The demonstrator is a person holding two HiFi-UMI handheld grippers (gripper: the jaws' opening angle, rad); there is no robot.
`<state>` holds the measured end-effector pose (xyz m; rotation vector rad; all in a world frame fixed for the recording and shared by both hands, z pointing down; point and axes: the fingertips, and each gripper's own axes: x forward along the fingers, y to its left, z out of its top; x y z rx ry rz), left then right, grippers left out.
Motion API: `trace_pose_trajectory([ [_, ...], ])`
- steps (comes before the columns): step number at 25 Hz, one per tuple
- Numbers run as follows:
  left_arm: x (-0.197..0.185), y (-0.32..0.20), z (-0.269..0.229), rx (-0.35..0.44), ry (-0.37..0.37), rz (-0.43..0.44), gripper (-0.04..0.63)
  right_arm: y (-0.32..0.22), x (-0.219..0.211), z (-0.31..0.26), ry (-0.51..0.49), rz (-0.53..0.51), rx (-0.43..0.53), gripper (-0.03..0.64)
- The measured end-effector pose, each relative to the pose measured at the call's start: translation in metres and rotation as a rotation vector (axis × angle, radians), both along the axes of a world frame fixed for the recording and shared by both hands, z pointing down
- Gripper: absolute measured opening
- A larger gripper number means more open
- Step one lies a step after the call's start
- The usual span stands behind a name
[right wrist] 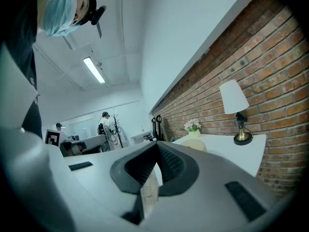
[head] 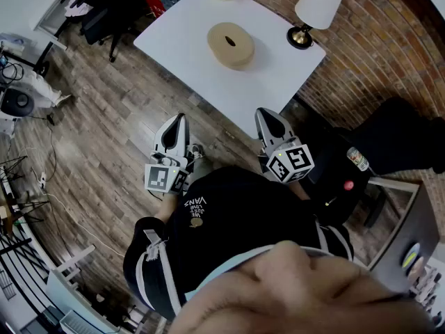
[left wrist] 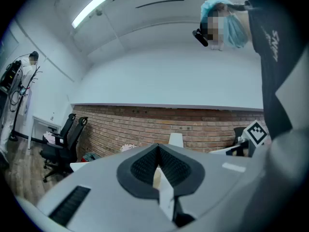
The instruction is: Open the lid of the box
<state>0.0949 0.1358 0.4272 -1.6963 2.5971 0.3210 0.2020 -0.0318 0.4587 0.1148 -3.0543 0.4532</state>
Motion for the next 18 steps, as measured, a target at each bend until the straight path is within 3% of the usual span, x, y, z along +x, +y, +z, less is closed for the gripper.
trace_pose_trajectory([
  [5,-0.022,-0.003,0.007,-0.001,0.028,0.026,0.009,-0.005,-0.016,-0.006,-0.008,0.035,-0.024,0.003],
  [9,-0.052,-0.007,0.005,-0.013,0.007,0.085,0.009,-0.006,-0.036,-0.006,0.001,0.096,-0.027,0.003],
  [18,-0.124,-0.006,0.006,-0.013,0.034,0.207,0.009,0.006,-0.091,-0.001,-0.004,0.241,-0.084,0.003],
])
